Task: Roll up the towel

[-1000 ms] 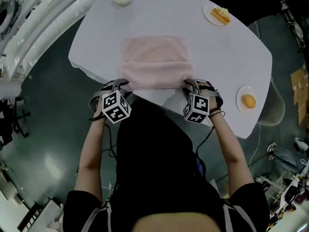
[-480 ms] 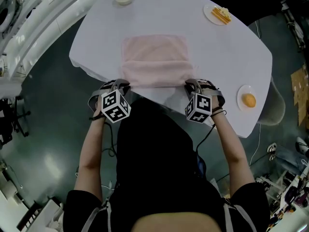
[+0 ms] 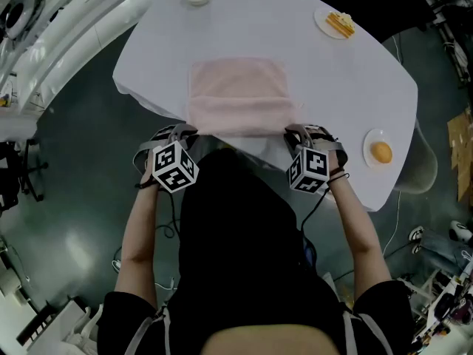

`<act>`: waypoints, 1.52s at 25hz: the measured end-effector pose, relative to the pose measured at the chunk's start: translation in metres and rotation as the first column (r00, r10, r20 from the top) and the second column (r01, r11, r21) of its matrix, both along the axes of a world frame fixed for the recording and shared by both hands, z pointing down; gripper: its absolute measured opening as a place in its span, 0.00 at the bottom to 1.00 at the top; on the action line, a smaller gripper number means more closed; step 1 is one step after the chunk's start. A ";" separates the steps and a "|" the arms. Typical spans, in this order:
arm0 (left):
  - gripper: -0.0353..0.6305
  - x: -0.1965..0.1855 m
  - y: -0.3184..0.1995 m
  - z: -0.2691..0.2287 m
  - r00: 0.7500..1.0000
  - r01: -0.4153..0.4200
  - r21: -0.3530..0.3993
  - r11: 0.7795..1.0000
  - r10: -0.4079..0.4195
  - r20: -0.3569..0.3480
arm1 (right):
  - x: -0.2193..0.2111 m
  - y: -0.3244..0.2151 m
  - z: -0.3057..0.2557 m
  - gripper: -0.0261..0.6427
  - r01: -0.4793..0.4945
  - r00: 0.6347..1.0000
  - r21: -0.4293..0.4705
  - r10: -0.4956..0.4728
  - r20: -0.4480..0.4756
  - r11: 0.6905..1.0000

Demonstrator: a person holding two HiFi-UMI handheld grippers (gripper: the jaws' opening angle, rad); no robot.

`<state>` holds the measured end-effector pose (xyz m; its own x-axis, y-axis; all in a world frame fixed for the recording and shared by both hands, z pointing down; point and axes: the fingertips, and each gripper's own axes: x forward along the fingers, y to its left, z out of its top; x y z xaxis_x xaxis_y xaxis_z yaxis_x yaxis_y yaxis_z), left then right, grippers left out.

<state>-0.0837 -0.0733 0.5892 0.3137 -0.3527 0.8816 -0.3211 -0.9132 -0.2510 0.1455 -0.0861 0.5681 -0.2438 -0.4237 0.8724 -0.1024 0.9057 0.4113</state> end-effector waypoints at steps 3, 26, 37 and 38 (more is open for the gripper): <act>0.09 -0.002 0.004 -0.009 0.999 0.024 0.010 1.000 -0.023 -0.021 | -0.002 0.003 -0.008 0.10 0.014 1.000 0.011 -0.014 0.015 1.000; 0.09 -0.013 -0.104 -0.070 0.997 0.069 0.134 0.989 -0.063 -0.053 | -0.012 -0.104 -0.068 0.10 -0.057 0.994 0.101 0.047 0.094 0.993; 0.09 -0.017 -0.169 -0.054 0.998 0.036 0.091 0.995 -0.032 -0.051 | -0.014 -0.171 -0.047 0.10 -0.116 0.990 0.069 0.110 0.083 0.991; 0.09 -0.017 -0.174 -0.052 0.998 0.030 0.085 0.996 -0.025 -0.050 | -0.014 -0.176 -0.043 0.10 -0.117 0.991 0.065 0.112 0.080 0.991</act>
<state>-0.1005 -0.2474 0.5374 0.3444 -0.4355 0.8317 -0.3594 -0.8796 -0.3117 0.1311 -0.2619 0.5246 -0.2545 -0.5116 0.8207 -0.2370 0.8557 0.4599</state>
